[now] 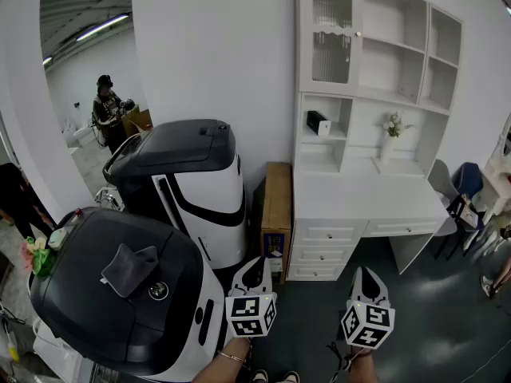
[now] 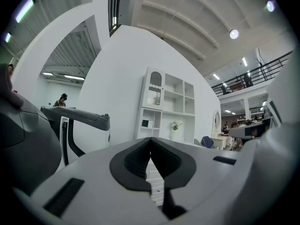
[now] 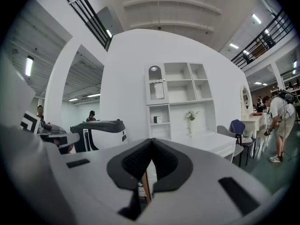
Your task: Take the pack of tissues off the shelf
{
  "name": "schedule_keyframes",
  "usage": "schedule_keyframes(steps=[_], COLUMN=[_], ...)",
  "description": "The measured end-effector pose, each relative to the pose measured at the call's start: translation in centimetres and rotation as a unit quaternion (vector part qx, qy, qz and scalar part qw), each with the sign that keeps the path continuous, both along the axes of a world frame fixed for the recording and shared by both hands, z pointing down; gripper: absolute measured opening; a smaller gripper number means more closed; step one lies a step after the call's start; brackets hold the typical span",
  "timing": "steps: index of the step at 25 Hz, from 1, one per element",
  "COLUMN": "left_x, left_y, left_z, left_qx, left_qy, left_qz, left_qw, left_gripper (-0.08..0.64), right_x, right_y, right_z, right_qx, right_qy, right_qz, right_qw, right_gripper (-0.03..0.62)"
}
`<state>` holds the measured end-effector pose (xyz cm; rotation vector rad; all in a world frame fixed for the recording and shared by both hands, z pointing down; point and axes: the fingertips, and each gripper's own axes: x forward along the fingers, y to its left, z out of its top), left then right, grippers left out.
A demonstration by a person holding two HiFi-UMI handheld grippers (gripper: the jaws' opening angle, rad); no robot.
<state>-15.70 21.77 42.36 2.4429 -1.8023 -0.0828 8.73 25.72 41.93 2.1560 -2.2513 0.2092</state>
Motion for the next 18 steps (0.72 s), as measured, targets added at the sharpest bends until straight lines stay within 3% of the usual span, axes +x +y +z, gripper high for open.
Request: schedule_keyframes(steps=[18], left_x=[0.3], left_y=[-1.6], left_z=[0.5], left_qx=[-0.004], left_qy=[-0.005], left_qz=[0.007], left_qw=[1.0], left_gripper=[0.018], right_x=[0.3], right_y=[-1.3], right_z=[0.4], right_qx=[0.01], right_qy=[-0.006], right_qz=[0.014], right_qw=[1.0], right_gripper=[0.008])
